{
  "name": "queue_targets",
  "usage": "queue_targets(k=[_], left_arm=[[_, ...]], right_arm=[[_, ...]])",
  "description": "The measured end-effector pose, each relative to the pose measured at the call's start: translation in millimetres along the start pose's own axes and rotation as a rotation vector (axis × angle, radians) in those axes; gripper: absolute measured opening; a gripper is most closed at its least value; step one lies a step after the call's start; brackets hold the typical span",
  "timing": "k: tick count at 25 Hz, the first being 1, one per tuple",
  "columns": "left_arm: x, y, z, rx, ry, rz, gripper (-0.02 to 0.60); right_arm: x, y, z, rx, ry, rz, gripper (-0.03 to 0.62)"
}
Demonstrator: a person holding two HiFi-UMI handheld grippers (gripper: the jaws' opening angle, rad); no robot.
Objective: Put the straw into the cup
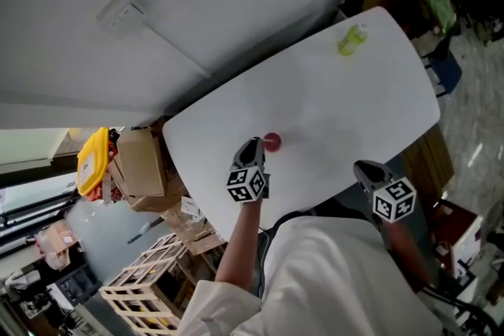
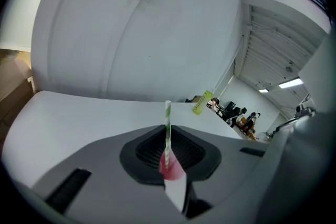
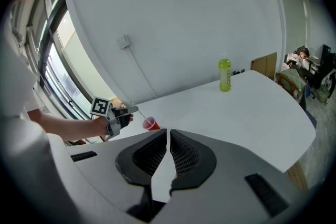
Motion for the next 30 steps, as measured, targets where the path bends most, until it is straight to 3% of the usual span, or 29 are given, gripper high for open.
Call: queue_targets(k=[7,13,22,30], left_arm=[[-1,0,-2,-0.002,0.0,0.026,0.075],[-8,13,2,-0.065,0.007,0.01,0.083],[-26,54,-17,-0.126,-0.016,-0.064,0.081],[-36,101,-49,-0.186,-0.052,-0.136,0.041]], right_arm=[[0,5,-5,-0.008,-0.006,-0.022,0.043],[-3,11,-9,-0.034,-0.004,-0.049,0.043],[-7,18,-16,-0.098,0.006,-0.1,0.043],[-21,22,-8,-0.196,0.055,-0.148,0.043]])
Point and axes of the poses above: the fingertips, and each gripper's own axes: y backward along the fingers, z to its left, x out of its underside, the point moved 1 cm from there along y, backward along the fingers, and after that the axes turned 8 degrees about x, right-handed, at the moved point
